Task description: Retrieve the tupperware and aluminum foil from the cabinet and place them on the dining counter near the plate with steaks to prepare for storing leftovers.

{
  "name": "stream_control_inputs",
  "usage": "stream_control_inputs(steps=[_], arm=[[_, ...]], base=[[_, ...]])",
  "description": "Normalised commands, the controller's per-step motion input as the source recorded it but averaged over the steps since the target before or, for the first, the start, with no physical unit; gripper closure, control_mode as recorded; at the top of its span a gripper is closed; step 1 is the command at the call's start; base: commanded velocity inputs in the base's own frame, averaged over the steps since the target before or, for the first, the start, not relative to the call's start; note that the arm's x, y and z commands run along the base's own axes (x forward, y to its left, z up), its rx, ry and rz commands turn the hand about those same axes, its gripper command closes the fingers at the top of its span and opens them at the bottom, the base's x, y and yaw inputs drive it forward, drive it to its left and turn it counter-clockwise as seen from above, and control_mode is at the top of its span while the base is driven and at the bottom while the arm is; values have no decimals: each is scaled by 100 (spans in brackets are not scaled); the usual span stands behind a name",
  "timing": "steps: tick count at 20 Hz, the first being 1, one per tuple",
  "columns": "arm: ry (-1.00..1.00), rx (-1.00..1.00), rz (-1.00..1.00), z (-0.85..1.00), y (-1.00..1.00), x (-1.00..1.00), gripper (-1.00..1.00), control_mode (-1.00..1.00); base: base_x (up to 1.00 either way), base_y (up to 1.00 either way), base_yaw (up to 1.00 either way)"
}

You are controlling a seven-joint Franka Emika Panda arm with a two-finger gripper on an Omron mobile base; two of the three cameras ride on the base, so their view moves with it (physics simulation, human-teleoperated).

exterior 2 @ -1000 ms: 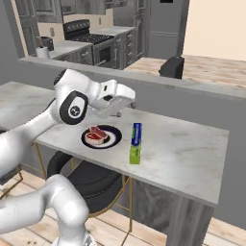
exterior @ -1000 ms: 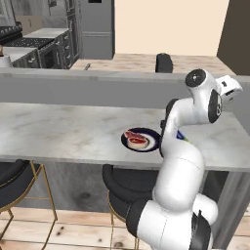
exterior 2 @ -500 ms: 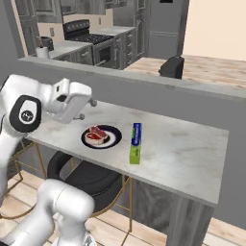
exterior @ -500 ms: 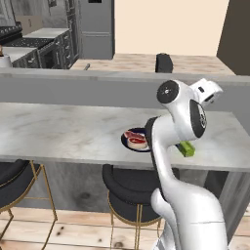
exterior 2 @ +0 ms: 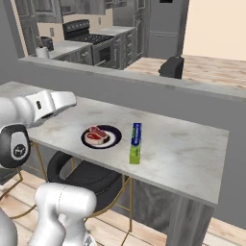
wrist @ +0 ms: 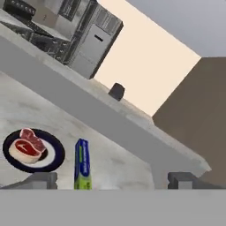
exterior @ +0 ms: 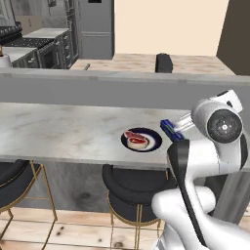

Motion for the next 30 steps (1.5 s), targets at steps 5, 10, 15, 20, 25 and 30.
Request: stream_control_inputs(steps=[5,10,15,20,25,30], arm=[[6,27,21,93,26,-56,-100,-100],[26,0,7,19,-3,-10,-100,-100],[7,0,0,3,-19,0,-100,-100],[0,0,0,0,0,0,-100,100],[0,0,0,0,0,0,-100,100],[0,0,0,0,0,0,-100,100]], base=[[0,0,0],[0,0,0],[0,0,0],[-28,-25,-3],[-93,-99,-29],[-31,-100,-44]])
